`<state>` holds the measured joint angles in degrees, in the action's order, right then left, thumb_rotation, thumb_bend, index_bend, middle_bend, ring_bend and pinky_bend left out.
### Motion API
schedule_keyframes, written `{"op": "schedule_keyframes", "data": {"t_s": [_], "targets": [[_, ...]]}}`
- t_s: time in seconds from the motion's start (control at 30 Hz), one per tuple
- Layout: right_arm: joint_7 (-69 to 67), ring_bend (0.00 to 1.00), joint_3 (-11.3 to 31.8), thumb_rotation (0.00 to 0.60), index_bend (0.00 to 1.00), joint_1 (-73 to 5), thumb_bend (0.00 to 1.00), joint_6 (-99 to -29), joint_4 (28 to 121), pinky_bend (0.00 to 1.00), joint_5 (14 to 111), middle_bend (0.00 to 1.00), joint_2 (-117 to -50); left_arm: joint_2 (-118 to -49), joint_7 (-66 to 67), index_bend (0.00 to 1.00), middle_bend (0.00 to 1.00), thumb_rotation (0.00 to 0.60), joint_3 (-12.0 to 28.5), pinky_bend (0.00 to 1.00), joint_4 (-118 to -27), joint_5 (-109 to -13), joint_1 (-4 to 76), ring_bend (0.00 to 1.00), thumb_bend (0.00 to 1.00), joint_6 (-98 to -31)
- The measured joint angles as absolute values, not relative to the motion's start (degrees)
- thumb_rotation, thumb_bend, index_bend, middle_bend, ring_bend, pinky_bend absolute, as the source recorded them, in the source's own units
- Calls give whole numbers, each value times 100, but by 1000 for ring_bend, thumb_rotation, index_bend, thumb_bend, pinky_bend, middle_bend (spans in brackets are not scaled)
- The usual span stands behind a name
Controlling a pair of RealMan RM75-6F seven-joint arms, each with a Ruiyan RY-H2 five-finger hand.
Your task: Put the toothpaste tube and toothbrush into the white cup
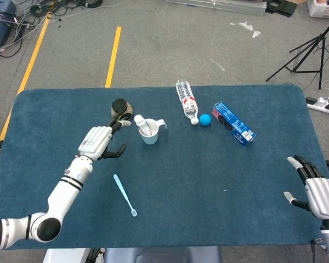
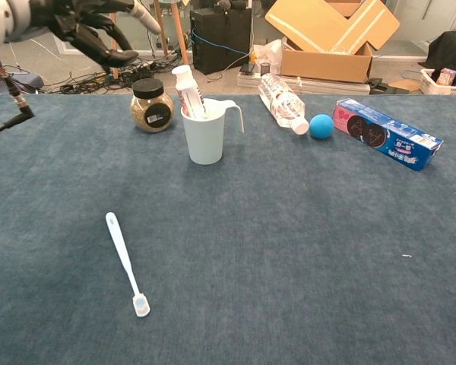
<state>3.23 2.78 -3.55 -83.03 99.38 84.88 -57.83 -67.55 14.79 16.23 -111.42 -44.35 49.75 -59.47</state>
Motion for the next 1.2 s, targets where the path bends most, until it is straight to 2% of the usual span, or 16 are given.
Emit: {"op": "schedule_keyframes", "data": {"t_s": [0.03, 0.1, 0.2, 0.5, 0.6, 0.8, 1.2], "targets": [[335, 178, 281, 600, 161, -358, 139, -8298, 9936, 540, 8478, 133, -5787, -6669, 1452, 414, 799, 600, 1535, 982, -11236, -4631, 4879, 844, 491, -5967], [359, 178, 286, 600, 161, -362, 139, -8290, 9933, 540, 8464, 133, -5799, -6461, 1313, 436, 899, 600, 1332, 1000, -11426, -5099, 4668, 915, 606, -5945], [388, 178, 289, 600, 161, -369, 139, -8276, 9923, 540, 8446, 133, -5818, -6198, 1007, 441, 992, 600, 1050, 1000, -11581, -5768, 4418, 985, 758, -5791], [445, 178, 299, 600, 161, -392, 139, -8218, 9897, 540, 8375, 133, -5845, -5595, 506, 301, 1000, 600, 128, 1000, -11554, -7431, 4111, 1000, 988, -4705], [454, 178, 304, 600, 161, -397, 139, -8208, 9891, 540, 8355, 132, -5848, -5587, 594, 243, 1000, 600, -73, 1000, -11474, -7632, 4090, 1000, 1000, -4497], [462, 178, 304, 600, 161, -404, 139, -8191, 9884, 540, 8340, 132, -5852, -5917, 721, 140, 1000, 600, -217, 1000, -11262, -7823, 4068, 1000, 1000, -4360], [422, 178, 310, 600, 161, -400, 139, -8203, 9886, 540, 8335, 132, -5833, -6495, 942, 110, 1000, 600, -401, 1000, -10880, -7746, 4120, 1000, 1000, -4039]]}}
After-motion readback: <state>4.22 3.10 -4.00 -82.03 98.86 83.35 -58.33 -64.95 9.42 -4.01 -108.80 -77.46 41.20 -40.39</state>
